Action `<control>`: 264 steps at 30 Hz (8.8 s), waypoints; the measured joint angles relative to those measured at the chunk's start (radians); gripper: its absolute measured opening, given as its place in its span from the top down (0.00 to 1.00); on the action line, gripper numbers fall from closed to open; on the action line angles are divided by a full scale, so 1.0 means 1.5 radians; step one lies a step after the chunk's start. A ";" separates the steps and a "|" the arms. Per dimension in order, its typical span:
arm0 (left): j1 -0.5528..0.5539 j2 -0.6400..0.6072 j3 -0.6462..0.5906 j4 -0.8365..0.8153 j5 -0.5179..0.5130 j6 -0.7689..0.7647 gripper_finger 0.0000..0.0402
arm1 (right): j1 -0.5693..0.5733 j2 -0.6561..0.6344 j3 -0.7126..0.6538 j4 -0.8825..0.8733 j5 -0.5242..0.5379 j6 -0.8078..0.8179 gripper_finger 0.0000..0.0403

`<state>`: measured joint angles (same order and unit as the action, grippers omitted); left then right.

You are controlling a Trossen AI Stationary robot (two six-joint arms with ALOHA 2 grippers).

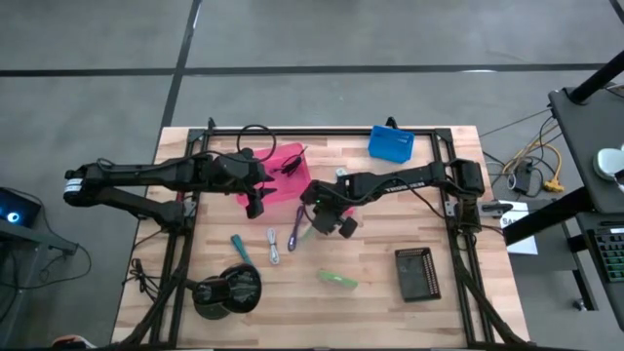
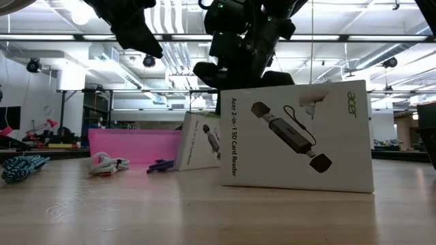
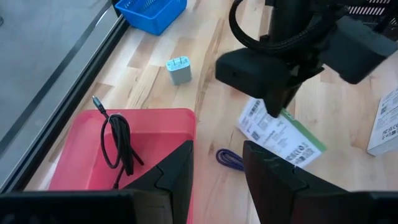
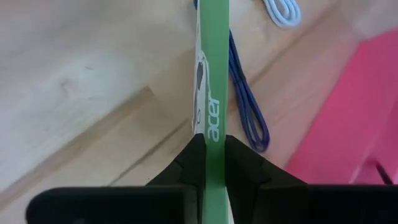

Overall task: Pick and place items into bin
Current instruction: Put the top usb box into the black bin, then put the usb box into the black bin

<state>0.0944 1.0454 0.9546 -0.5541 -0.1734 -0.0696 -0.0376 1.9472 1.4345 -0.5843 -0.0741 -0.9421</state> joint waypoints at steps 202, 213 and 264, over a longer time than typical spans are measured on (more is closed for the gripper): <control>0.001 0.044 -0.011 0.015 -0.009 0.039 0.69 | 0.609 -0.142 -0.040 -0.415 0.264 1.928 0.92; 0.001 0.048 -0.010 0.015 -0.009 0.039 0.69 | 0.609 -0.142 -0.051 -0.408 0.276 1.928 0.93; 0.001 0.047 -0.008 0.014 -0.009 0.039 0.69 | 0.455 -0.141 -0.147 0.040 0.371 1.145 0.51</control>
<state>0.0959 1.1160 0.9432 -0.5325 -0.1875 -0.0107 0.6449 1.7355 1.2147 -0.5243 0.4831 0.7761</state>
